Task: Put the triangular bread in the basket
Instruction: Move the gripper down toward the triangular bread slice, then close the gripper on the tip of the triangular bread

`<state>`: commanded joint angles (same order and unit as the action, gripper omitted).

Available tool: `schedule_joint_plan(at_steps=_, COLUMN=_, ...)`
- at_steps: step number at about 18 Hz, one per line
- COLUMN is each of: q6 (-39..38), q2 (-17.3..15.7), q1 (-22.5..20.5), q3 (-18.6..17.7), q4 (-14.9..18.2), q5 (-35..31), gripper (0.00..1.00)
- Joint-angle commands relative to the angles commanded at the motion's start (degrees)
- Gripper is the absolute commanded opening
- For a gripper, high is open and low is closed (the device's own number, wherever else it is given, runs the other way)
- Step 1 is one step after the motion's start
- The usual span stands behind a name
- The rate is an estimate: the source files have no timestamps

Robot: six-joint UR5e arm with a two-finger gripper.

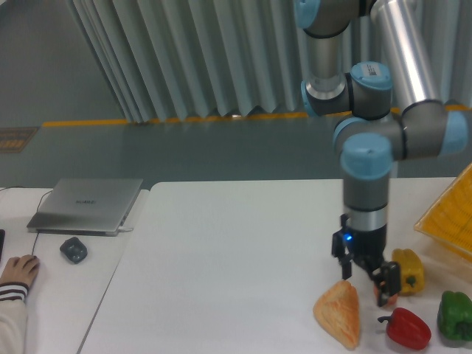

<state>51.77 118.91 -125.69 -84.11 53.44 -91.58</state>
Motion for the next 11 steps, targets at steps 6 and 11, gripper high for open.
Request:
schedule_joint_plan(at_steps=6, q6=-0.80, q2=2.38, q1=1.50, q3=-0.09, q4=0.00, q5=-0.36, gripper=1.00)
schedule_joint_plan(at_steps=11, q6=-0.44, q2=3.34, q1=1.59, q3=-0.35, q4=0.09, q5=-0.79, gripper=1.00)
